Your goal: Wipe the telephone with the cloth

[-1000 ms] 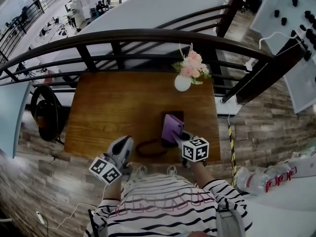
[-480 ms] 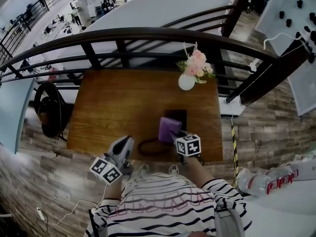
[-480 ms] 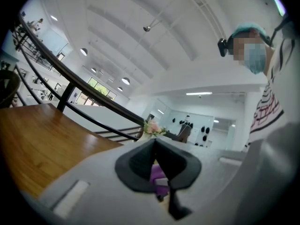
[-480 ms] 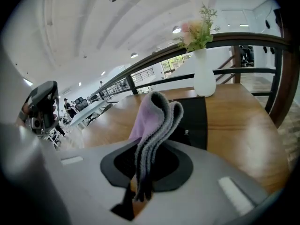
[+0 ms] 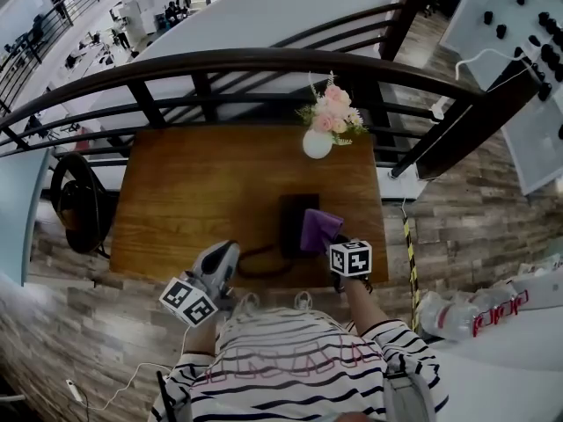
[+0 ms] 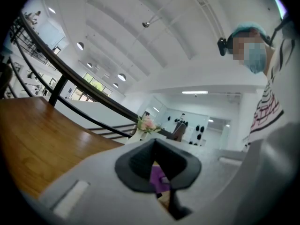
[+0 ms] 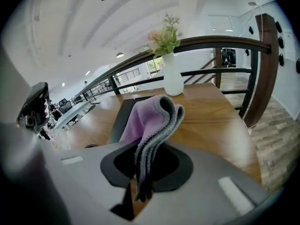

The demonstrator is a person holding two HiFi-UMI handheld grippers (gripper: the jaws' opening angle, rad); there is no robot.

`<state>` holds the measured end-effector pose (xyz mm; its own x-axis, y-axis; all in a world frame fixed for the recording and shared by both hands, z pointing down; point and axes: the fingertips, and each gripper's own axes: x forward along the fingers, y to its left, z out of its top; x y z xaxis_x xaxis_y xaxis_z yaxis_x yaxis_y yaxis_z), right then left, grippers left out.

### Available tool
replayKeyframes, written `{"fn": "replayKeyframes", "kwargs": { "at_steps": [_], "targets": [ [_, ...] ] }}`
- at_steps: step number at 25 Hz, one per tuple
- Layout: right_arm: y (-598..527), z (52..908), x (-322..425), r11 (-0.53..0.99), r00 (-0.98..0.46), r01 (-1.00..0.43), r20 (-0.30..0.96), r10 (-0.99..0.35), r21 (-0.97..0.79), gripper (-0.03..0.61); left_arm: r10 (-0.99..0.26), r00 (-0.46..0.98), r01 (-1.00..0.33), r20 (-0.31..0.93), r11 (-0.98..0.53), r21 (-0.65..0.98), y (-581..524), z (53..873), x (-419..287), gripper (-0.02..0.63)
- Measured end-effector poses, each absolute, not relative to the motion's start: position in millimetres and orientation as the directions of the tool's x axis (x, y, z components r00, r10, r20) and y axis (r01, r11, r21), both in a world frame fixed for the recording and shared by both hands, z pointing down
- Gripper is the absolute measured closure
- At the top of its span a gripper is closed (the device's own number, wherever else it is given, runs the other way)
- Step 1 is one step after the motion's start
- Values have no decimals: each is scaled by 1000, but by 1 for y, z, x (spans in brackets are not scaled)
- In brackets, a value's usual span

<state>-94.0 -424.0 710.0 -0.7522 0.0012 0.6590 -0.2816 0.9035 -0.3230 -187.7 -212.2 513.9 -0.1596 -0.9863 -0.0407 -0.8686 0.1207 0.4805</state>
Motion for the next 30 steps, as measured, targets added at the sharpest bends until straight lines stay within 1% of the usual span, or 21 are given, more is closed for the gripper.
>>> {"fn": "replayKeyframes", "kwargs": {
  "at_steps": [7, 12, 16, 21, 25, 27, 30],
  "targets": [
    [-446, 711, -68, 888, -738, -345, 673, -57, -304, 535, -991, -125, -868, -39, 90, 489, -227, 517, -185, 615],
    [-439, 696, -65, 883, -770, -339, 635, -62, -325, 535, -994, -104, -870, -39, 73, 488, -231, 516, -187, 615],
    [-410, 672, -76, 893, -835, -253, 550, -8, -372, 535, -994, -99, -870, -34, 70, 489, -228, 517, -191, 615],
    [-354, 662, -101, 901, -862, -113, 492, 120, -418, 535, -995, -94, -871, -34, 66, 487, -223, 515, -192, 615],
    [-317, 680, -118, 905, -830, -48, 521, 199, -423, 535, -994, -108, -869, -30, 80, 488, -216, 516, -194, 615],
    [-309, 693, -123, 911, -807, -44, 552, 209, -410, 535, -993, -115, -868, -28, 87, 488, -213, 517, -194, 614],
    [-311, 709, -124, 920, -777, -73, 601, 189, -384, 535, -992, -125, -867, -24, 98, 488, -209, 517, -195, 615]
  ]
}}
